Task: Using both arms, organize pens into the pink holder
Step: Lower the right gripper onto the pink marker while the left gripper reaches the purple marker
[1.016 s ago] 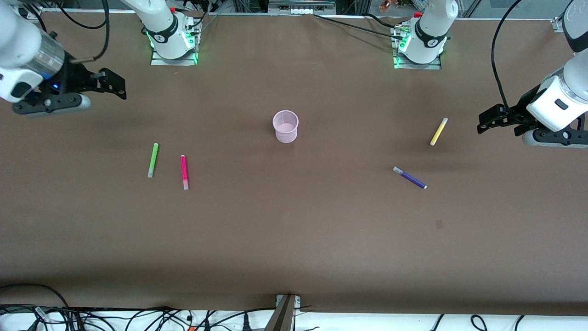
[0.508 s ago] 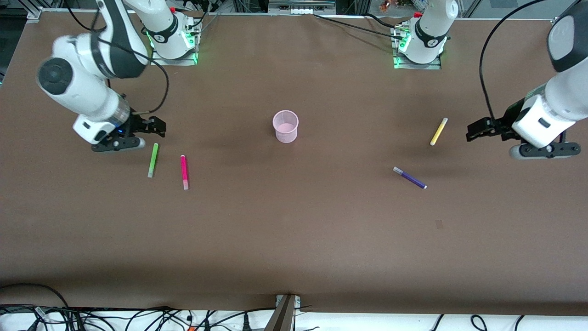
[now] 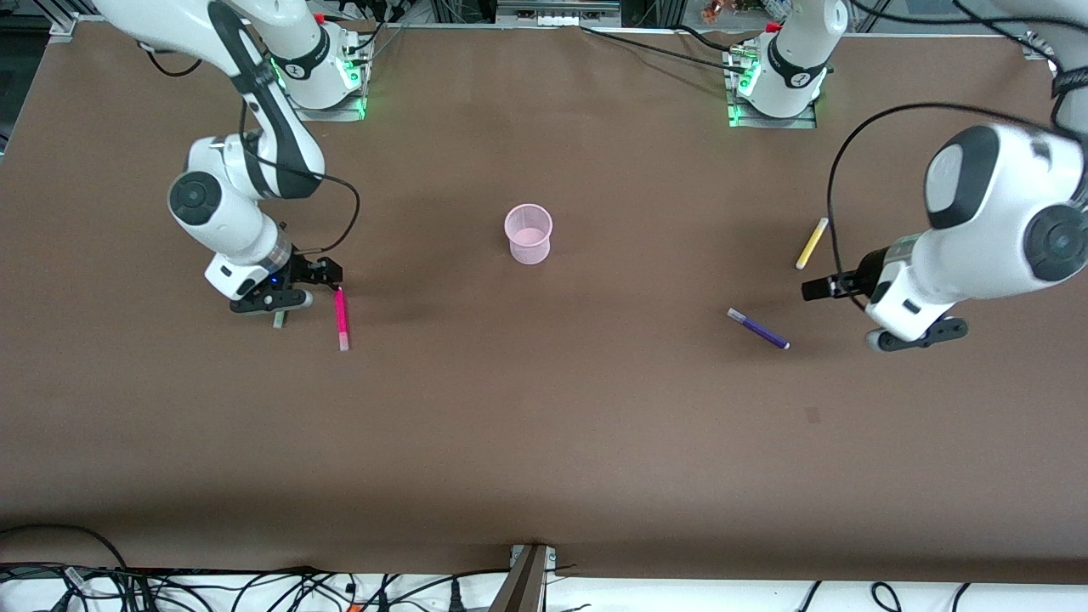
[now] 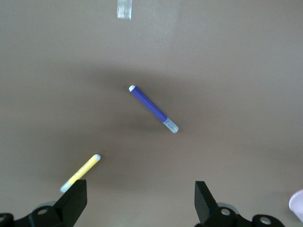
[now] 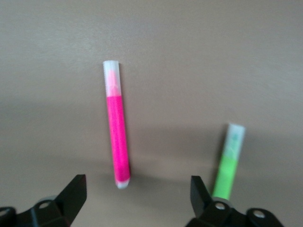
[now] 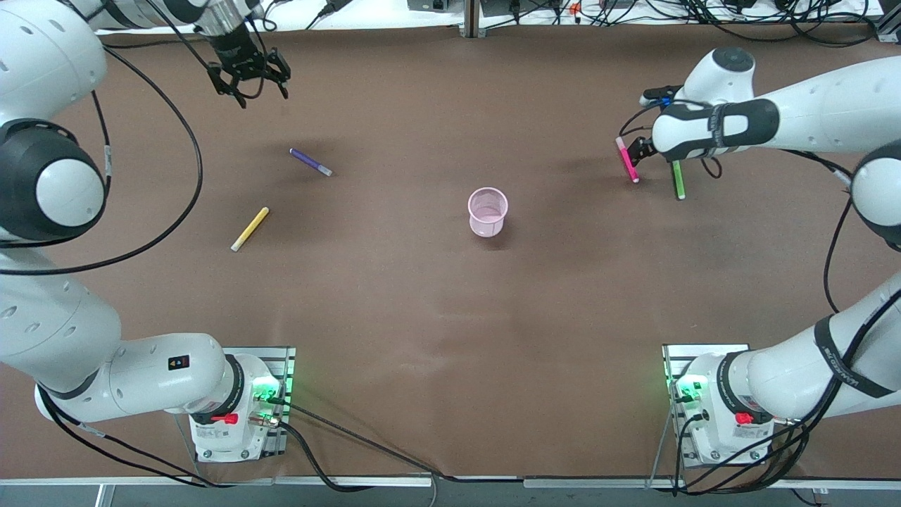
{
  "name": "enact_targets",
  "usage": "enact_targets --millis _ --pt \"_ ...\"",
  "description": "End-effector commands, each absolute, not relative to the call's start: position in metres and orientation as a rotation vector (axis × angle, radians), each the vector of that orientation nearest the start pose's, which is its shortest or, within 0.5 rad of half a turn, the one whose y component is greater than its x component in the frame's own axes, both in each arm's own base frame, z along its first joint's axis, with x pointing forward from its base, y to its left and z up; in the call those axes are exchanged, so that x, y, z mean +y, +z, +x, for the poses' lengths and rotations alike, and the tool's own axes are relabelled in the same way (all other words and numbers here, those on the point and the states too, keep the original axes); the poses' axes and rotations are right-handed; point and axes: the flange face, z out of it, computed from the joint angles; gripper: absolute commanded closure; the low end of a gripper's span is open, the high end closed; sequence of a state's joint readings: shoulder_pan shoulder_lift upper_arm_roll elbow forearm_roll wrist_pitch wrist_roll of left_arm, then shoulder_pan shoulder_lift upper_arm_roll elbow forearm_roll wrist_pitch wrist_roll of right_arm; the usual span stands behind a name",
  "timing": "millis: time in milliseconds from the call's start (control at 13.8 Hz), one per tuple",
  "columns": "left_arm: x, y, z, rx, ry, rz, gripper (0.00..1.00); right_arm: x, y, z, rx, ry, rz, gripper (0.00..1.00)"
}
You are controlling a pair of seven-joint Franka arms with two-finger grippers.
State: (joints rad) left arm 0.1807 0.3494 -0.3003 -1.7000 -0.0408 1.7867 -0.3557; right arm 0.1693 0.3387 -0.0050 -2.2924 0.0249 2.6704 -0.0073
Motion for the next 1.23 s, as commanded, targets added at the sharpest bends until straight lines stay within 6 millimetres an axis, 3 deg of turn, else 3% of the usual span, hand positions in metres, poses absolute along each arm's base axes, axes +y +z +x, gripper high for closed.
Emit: enact_targets --millis 0,218,290,508,725,943,1161 --pt "-0.066 0.351 0.627 -0.581 0.46 -3.116 0.0 0.093 0.184 0.529 -0.231 -0.083 -3.109 0.14" --pt "-0.075 0.311 0.627 -0.778 0.451 -3.068 0.0 0.096 0.182 0.526 -0.223 -0.071 -3.109 0.36" --pt "-0.077 0.296 0.622 -0.841 0.436 -3.051 0.0 0.096 0.181 0.525 -0.22 -0.068 -3.109 0.49" --pt "-0.08 0.267 0.613 -1.051 0.35 -3.006 0.0 0.105 0.182 0.523 -0.149 -0.054 -3.106 1.0" --pt "-0.08 0.243 0.606 -1.213 0.304 -2.959 0.0 0.125 0.189 0.518 -0.059 0.035 -3.103 1.0" --pt "-0.077 0.223 0.605 -1.328 0.262 -2.93 0.0 0.164 0.227 0.518 0.088 0.198 -3.086 1.0" --pt "-0.073 0.202 0.6 -1.277 0.228 -2.913 0.0 0.201 0.273 0.52 0.277 0.513 -2.938 1.0"
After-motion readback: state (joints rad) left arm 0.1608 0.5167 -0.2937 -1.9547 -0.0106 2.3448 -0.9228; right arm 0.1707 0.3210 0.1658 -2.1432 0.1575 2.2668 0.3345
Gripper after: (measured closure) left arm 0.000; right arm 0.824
